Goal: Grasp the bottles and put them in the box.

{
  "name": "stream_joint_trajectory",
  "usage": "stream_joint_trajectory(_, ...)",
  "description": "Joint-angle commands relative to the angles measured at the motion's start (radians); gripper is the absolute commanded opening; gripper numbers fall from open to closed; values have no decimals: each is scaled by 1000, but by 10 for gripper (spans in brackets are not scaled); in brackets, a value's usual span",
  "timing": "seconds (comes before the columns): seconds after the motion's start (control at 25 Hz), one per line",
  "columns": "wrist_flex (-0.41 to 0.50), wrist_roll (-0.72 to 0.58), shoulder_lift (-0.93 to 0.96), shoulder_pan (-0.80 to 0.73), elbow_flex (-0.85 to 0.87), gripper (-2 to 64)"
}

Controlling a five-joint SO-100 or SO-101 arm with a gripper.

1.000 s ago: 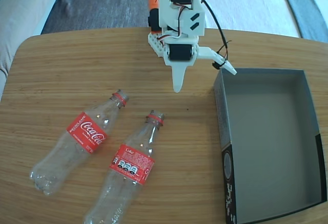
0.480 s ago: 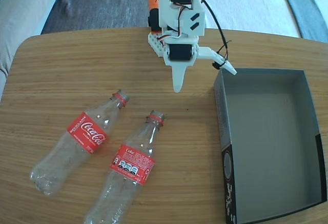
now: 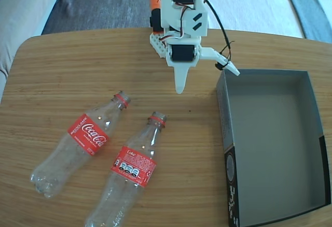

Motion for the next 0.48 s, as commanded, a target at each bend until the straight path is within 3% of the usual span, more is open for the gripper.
stream_joint_trajectory(0.0, -17, 5, 6, 8, -32, -3)
stream_joint_trajectory(0.44, -8, -5, -14, 101, -282, 0)
